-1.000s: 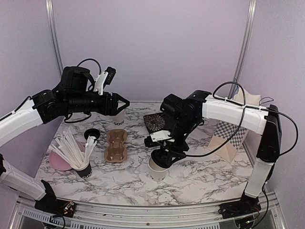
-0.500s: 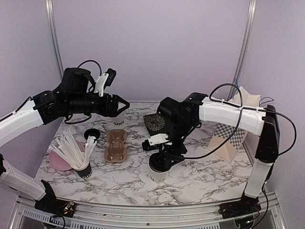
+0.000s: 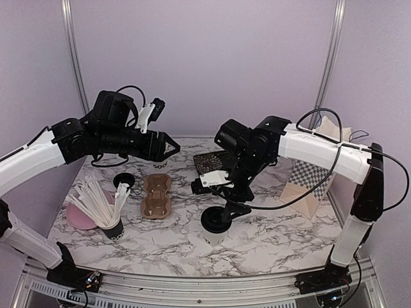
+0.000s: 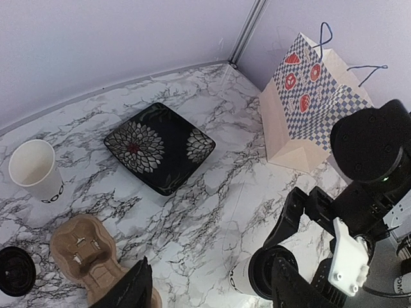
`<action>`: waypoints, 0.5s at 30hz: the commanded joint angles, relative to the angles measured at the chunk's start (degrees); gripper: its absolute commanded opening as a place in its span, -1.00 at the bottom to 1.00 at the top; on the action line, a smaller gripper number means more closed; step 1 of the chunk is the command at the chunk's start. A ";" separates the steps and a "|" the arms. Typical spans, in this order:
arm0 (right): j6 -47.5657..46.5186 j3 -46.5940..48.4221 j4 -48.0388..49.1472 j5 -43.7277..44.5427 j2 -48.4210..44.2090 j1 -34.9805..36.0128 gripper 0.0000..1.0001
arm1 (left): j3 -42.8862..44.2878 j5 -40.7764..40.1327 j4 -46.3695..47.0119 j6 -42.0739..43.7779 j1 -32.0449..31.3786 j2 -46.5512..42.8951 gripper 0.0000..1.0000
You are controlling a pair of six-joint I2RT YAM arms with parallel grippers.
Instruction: Pack the takeout coffee
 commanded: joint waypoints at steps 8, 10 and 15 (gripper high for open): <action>13.46 -17.95 20.19 -13.42 -17.37 -13.78 0.95 | 4.04 7.49 -12.85 -6.15 -9.26 12.11 0.13; 17.11 -23.72 25.27 -18.76 -20.22 -16.53 0.85 | 2.80 8.82 -13.13 -6.20 -10.57 12.98 0.14; 22.86 -31.41 28.50 -22.82 -18.54 -18.40 0.62 | -0.24 10.45 -11.94 -7.01 -13.19 14.71 0.15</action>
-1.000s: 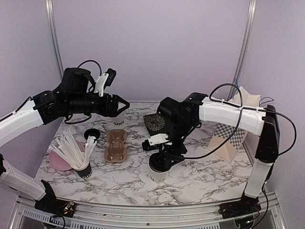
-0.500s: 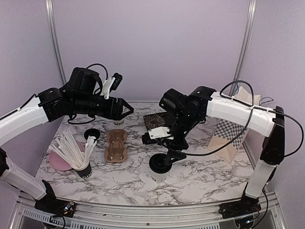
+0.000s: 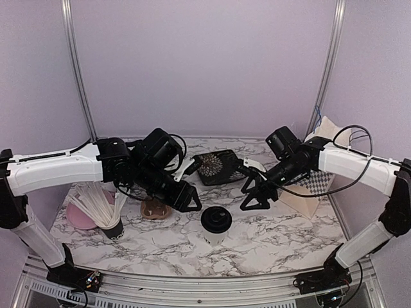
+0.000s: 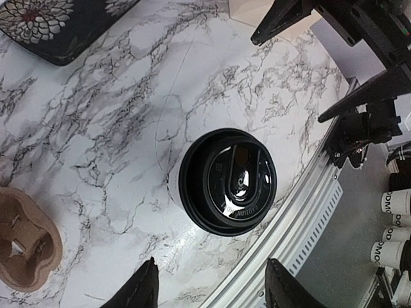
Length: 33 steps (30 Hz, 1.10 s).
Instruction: Pack the takeout coffee
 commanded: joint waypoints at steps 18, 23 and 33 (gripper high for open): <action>7.91 -0.22 6.23 -20.50 13.12 -0.58 0.55 | -1.37 4.99 7.74 -3.77 -1.85 7.58 0.19; 7.35 1.20 5.43 -21.55 15.32 -0.57 0.41 | -0.07 5.56 7.86 -3.28 -1.79 9.75 0.13; 7.28 2.10 4.82 -21.86 19.19 -0.58 0.22 | -1.22 4.64 7.37 -3.57 -1.17 12.27 -0.18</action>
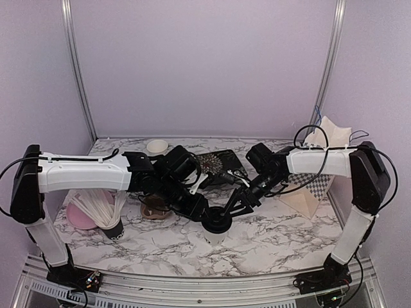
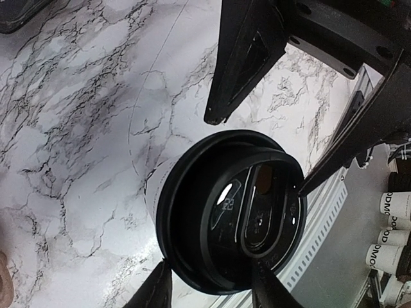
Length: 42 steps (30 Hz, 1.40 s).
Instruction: Pack the takeout coffee
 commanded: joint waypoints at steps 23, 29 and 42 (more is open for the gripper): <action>4.58 -0.38 1.28 8.32 5.23 -0.25 -0.13 | -2.24 -2.55 -3.73 -0.66 2.10 6.95 -0.45; 2.16 2.05 -1.48 7.43 4.12 -0.32 0.04 | -1.09 -3.34 -3.79 -0.11 1.97 6.01 -0.37; -1.34 3.80 -5.35 5.84 -6.13 -1.12 0.63 | 3.35 -8.15 -2.31 -0.65 1.30 -2.79 -0.04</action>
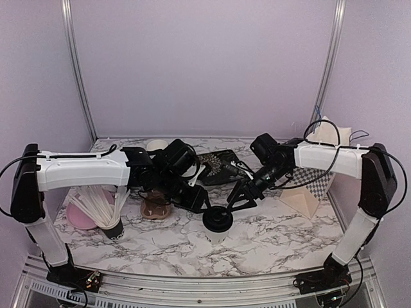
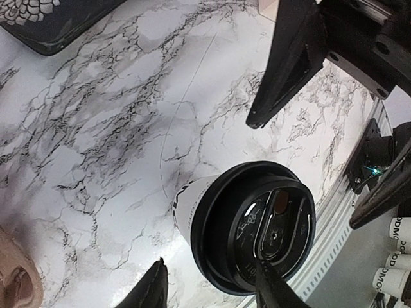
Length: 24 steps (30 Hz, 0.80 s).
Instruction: Pack the takeout coffee
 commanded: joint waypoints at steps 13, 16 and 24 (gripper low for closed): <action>-2.58 -6.42 3.30 7.90 -4.43 2.36 0.95 | -0.82 -2.20 8.07 3.33 -0.01 -2.01 0.12; -2.67 -6.11 3.42 9.60 -3.59 3.21 0.95 | 0.33 -1.24 8.91 3.48 -0.01 0.39 0.12; -3.50 -3.88 2.40 9.23 -1.77 4.22 0.97 | -1.32 2.33 12.47 1.93 -0.01 3.73 -0.03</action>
